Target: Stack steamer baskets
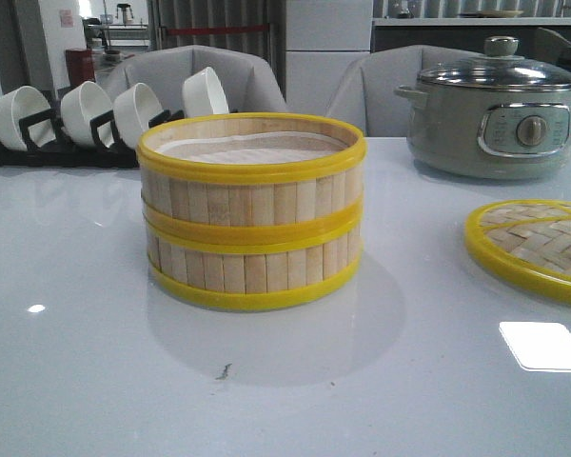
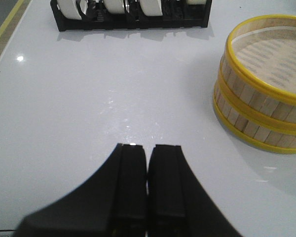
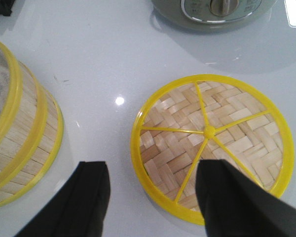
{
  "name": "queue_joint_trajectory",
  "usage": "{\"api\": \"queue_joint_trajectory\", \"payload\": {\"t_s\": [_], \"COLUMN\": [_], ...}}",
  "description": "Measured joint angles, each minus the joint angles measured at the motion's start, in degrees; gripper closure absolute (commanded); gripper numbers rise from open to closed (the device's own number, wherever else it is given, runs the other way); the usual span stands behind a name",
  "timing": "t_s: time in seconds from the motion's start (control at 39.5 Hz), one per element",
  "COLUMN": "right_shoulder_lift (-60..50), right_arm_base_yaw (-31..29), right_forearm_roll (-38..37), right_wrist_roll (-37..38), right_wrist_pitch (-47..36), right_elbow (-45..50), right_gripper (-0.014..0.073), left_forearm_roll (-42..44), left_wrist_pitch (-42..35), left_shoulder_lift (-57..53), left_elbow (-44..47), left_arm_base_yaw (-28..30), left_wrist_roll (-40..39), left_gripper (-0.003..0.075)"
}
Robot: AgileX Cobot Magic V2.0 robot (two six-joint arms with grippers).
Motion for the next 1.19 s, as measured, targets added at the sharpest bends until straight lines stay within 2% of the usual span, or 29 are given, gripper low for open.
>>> {"api": "queue_joint_trajectory", "payload": {"t_s": [0.58,0.63,0.84,0.99,1.19], "right_shoulder_lift": [5.3,6.5,14.0,19.5,25.1], "right_arm_base_yaw": [-0.2,-0.7,-5.5,-6.8,-7.0], "right_forearm_roll": [1.3,1.3,1.4,0.9,0.7], "right_wrist_roll": [0.2,0.5,0.6,0.6,0.6], "right_wrist_pitch": [2.4,2.4,2.5,1.6,-4.4], "right_elbow": [0.0,0.0,-3.1,-6.4,-8.2], "right_gripper": [0.0099,0.012,0.0297,0.0307,0.0307], "left_forearm_roll": [-0.1,-0.1,-0.1,-0.1,-0.1], "left_wrist_pitch": [0.0,0.0,0.0,0.0,0.0], "left_shoulder_lift": [0.0,0.0,0.0,0.0,0.0], "left_elbow": [0.0,0.0,0.0,0.0,0.0], "left_arm_base_yaw": [0.0,0.0,0.0,0.0,0.0], "left_wrist_roll": [0.0,0.0,0.0,0.0,0.0], "left_gripper": [0.0634,0.0634,0.0634,0.0634,0.0634]}}
